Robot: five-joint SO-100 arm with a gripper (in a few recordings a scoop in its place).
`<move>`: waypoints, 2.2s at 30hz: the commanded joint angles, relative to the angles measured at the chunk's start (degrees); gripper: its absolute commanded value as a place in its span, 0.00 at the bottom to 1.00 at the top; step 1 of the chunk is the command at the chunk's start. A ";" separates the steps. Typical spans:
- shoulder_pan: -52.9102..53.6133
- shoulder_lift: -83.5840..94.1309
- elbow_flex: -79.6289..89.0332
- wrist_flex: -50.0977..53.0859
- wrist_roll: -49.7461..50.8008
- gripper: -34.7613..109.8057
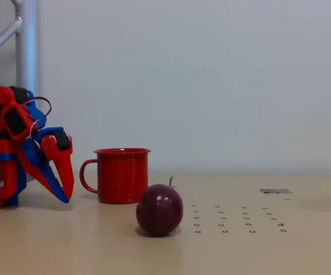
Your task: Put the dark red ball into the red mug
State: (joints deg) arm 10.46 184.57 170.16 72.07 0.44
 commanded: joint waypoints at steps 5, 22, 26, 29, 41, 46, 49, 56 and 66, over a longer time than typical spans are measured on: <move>-0.70 4.22 0.97 0.18 -0.62 0.23; -0.35 4.22 0.97 0.18 -0.26 0.23; -0.44 4.22 0.97 0.18 -0.44 0.23; -0.70 4.22 0.97 0.09 -0.70 0.23; 4.75 -6.86 -6.59 -10.46 -20.04 0.23; 9.93 -19.34 -14.68 -18.46 -37.44 0.23; 13.71 -22.68 -16.70 -24.70 -40.87 0.23; 22.59 -32.87 -29.09 -25.40 -49.31 0.23; 29.44 -39.90 -35.24 -26.63 -62.67 0.32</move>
State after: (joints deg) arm 39.02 146.16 141.68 45.79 -61.08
